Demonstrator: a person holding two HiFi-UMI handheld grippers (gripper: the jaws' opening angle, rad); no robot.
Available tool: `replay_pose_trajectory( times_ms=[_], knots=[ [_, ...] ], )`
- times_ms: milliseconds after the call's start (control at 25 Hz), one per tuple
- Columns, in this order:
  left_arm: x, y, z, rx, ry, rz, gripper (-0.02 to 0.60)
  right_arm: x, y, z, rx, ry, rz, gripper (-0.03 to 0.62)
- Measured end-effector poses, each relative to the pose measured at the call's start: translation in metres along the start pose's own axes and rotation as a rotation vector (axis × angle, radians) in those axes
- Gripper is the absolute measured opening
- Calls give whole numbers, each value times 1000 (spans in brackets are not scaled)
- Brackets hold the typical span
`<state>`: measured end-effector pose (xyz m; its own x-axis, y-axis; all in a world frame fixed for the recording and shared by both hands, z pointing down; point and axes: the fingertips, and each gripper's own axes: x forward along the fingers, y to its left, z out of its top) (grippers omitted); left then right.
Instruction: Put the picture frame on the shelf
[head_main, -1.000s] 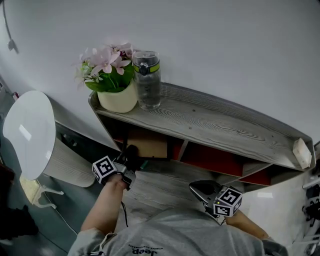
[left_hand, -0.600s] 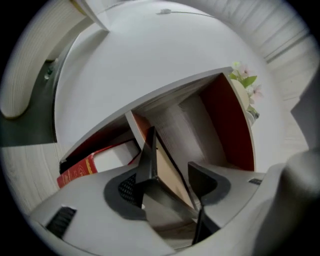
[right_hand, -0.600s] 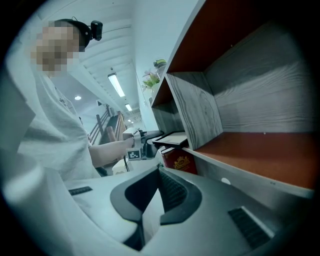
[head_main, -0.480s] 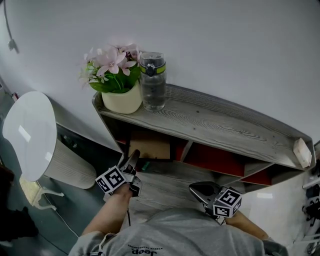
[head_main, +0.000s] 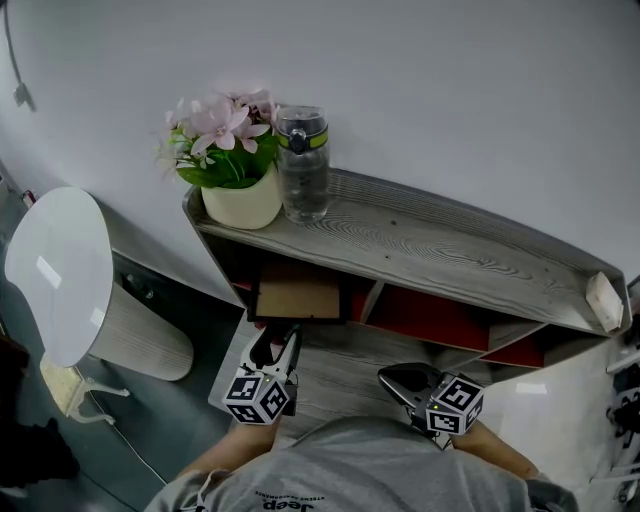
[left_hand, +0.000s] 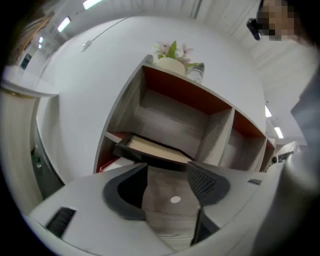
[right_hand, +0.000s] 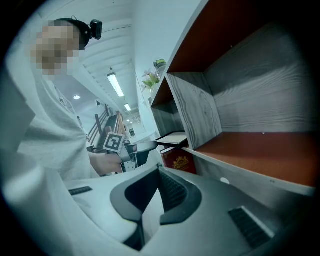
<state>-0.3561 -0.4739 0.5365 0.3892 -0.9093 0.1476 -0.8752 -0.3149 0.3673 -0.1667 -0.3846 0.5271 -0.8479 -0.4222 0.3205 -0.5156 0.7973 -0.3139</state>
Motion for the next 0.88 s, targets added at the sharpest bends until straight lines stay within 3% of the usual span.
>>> replay_pose_trajectory(
  times_ms=[160, 880],
  knots=[
    [8, 0, 4, 92, 12, 35, 252, -2, 0, -1, -2, 1, -3, 14],
    [37, 17, 16, 180, 57, 94, 240, -4, -1, -1, 1, -2, -14, 14]
  ],
)
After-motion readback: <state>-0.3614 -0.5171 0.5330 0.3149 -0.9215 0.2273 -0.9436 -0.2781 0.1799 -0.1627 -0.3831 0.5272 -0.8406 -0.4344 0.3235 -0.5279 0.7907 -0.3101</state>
